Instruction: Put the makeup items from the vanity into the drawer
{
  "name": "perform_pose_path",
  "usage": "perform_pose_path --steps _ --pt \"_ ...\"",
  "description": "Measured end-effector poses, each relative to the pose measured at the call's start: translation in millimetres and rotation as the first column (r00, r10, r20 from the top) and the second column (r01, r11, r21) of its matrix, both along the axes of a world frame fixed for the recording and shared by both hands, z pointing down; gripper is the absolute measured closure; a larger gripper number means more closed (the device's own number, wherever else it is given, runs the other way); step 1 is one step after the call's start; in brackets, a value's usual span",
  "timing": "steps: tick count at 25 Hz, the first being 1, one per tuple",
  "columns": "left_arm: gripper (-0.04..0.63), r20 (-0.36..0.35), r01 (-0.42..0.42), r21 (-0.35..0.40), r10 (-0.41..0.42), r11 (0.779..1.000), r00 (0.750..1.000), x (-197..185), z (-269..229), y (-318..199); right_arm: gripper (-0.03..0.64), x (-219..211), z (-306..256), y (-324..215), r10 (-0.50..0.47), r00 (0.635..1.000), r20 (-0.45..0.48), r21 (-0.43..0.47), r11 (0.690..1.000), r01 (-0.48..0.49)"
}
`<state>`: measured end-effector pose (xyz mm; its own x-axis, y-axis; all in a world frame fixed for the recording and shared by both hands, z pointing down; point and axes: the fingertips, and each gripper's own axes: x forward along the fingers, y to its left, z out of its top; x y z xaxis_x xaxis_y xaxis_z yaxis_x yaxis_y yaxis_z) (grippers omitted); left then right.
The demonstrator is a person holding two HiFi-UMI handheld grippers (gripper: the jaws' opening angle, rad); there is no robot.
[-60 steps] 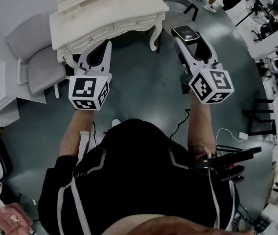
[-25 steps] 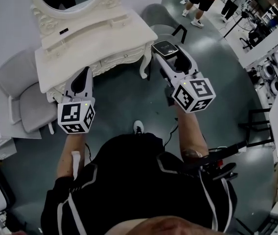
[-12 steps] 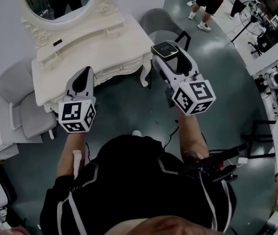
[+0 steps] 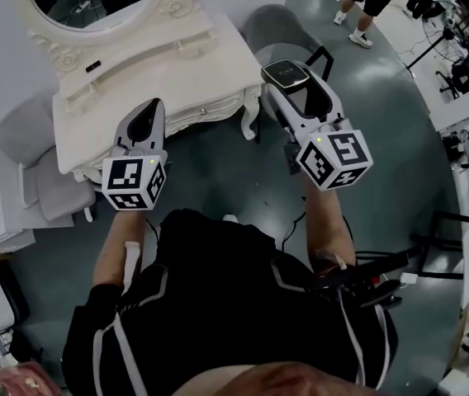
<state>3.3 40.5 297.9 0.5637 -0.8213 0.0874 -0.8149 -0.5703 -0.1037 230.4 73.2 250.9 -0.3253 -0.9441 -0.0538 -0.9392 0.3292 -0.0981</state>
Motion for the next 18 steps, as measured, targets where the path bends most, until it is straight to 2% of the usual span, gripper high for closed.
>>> perform_pose_path --steps 4,18 --pt "0.591 0.018 -0.002 -0.006 0.002 1.0 1.0 3 4 -20 0.288 3 9 -24 -0.006 1.0 0.012 -0.026 1.0 0.006" --pt "0.591 -0.038 -0.035 -0.016 0.034 0.999 0.999 -27 12 -169 0.288 -32 23 -161 0.008 0.998 -0.055 -0.094 0.996 -0.013"
